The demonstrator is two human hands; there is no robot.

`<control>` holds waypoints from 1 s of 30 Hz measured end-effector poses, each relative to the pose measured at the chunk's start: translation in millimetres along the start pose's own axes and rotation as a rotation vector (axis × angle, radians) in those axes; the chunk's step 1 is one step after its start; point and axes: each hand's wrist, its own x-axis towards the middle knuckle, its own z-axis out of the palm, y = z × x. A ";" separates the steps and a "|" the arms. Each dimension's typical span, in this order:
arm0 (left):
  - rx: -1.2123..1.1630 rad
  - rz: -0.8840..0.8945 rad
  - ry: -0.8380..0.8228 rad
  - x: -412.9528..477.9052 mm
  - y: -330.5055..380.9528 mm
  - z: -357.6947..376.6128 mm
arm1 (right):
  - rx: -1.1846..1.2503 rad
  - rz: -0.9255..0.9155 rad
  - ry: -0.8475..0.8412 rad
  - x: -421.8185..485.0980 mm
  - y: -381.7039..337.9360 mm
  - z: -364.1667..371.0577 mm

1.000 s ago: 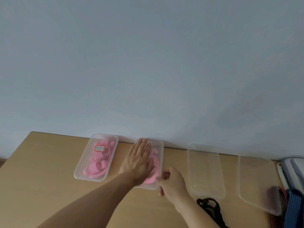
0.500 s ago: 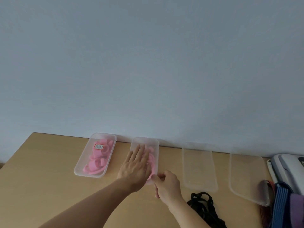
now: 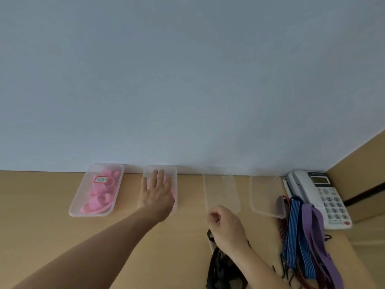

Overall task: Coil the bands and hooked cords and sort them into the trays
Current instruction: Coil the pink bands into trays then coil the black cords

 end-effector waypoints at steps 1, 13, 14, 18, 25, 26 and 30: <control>-0.089 -0.003 0.060 -3.7 8.7 -4.8 | -0.017 0.005 0.018 -4.3 6.5 -8.2; -0.597 0.258 -0.122 -70.4 102.8 -19.0 | -0.300 0.181 -0.158 -44.3 73.9 -41.9; -0.607 0.254 -0.149 -71.7 106.0 -21.7 | -0.254 0.191 -0.213 -44.2 75.8 -42.0; -0.610 0.187 -0.251 -78.9 117.7 -30.3 | -0.243 0.131 -0.374 -41.3 87.1 -50.0; -0.631 0.178 -0.324 -96.5 141.4 -48.8 | 0.135 0.042 -0.458 -25.5 75.5 -87.5; -0.648 0.178 -0.324 -98.3 144.2 -54.9 | 0.165 0.001 -0.474 -23.7 71.5 -95.9; -0.738 0.124 -0.268 -102.4 151.6 -81.8 | 0.302 -0.152 -0.488 -18.4 56.9 -127.3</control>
